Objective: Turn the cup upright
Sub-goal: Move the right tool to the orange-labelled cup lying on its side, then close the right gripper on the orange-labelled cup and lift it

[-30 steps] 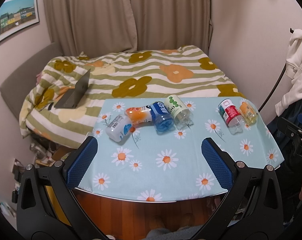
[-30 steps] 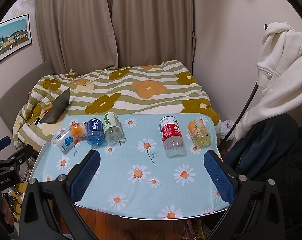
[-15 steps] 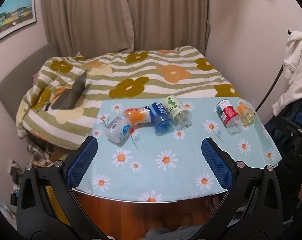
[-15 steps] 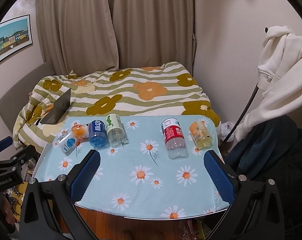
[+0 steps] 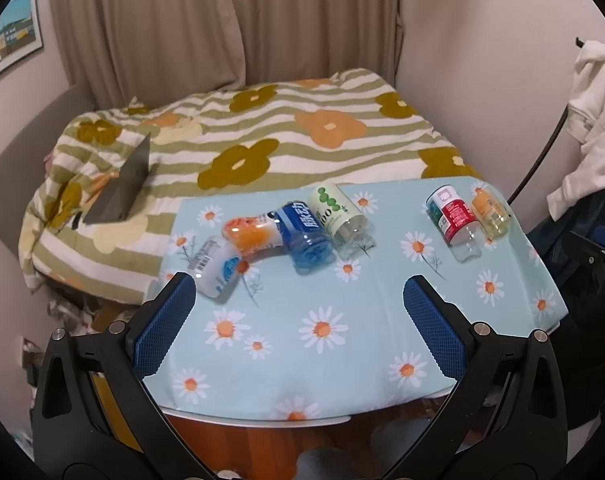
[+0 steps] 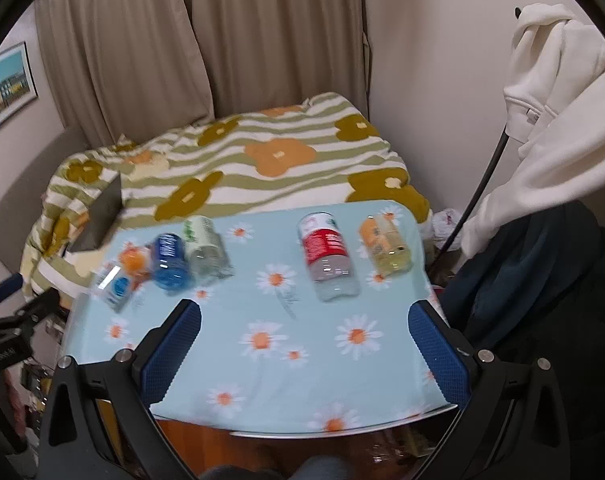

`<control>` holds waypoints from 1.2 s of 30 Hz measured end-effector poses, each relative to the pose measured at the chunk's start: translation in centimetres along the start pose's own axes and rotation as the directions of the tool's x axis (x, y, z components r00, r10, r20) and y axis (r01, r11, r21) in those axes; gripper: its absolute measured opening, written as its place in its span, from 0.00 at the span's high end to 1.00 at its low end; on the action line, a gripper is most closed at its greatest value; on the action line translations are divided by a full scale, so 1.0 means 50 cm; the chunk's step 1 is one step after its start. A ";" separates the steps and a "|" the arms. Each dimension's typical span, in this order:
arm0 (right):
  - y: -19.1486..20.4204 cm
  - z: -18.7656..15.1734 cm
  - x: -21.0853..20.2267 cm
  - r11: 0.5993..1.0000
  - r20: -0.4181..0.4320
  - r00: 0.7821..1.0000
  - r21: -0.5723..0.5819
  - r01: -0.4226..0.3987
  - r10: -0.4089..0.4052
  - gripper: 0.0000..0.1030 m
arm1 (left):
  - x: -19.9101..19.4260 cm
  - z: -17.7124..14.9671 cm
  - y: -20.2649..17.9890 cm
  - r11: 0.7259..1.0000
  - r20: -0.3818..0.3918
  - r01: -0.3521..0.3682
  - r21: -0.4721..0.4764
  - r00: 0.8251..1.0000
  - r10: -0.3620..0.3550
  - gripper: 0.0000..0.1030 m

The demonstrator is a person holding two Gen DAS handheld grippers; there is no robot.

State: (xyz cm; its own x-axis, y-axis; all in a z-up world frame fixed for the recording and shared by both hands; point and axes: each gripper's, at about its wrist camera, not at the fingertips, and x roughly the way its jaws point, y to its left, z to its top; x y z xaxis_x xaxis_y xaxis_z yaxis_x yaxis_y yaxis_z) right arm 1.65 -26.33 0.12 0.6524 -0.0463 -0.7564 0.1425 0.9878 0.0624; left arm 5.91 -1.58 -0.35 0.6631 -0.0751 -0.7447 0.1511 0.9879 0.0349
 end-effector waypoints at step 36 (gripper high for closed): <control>-0.240 0.094 0.532 0.954 -0.279 0.960 -0.277 -0.114 0.034 0.41 | 0.393 -0.024 -0.268 0.994 -0.365 -0.057 -0.092 0.931 0.020 0.00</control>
State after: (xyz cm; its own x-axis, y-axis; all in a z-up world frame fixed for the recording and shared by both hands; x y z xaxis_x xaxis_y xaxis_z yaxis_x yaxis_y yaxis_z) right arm 20.79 -40.11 -17.68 0.4234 0.0302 -0.9055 -0.1445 0.9889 -0.0346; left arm 16.04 -16.13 -16.22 0.3523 -0.0008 -0.9359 0.0444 0.9989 0.0159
